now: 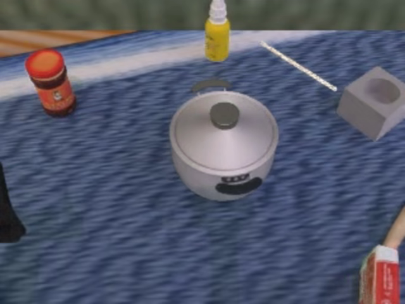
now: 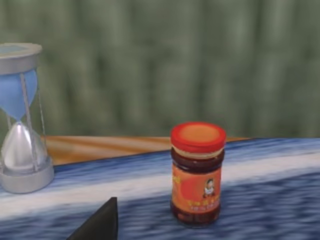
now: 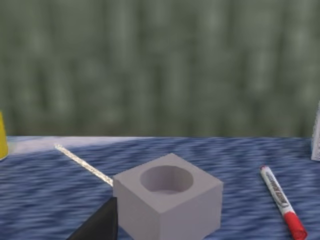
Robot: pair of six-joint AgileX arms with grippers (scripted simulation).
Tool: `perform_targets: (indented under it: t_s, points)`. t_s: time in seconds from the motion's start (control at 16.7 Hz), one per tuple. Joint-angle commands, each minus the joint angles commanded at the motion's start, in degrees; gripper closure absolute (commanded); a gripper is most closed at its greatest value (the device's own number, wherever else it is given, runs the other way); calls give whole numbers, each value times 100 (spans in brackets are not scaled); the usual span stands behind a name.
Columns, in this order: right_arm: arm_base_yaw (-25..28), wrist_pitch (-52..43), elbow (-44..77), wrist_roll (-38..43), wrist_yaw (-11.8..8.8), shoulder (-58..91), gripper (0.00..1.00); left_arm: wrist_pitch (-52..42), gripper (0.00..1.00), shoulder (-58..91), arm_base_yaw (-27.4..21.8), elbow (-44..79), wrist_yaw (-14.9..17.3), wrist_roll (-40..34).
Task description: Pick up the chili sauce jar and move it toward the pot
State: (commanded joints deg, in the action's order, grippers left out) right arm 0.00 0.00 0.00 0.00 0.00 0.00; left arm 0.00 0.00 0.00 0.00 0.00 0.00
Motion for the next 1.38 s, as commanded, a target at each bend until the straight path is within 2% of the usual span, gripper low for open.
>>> perform_targets:
  t_s: [0.3, 0.54, 0.9, 1.38]
  points:
    - [0, 0, 0, 0, 0, 0, 0, -130, 0, 271, -54, 316, 69, 29]
    - [0, 0, 0, 0, 0, 0, 0, -658, 0, 1335, -161, 1460, 226, 150]
    - [0, 0, 0, 0, 0, 0, 0, -2061, 0, 4081, -237, 4225, 414, 492]
    - [0, 0, 0, 0, 0, 0, 0, -4476, 0, 8759, -198, 8733, 528, 1122]
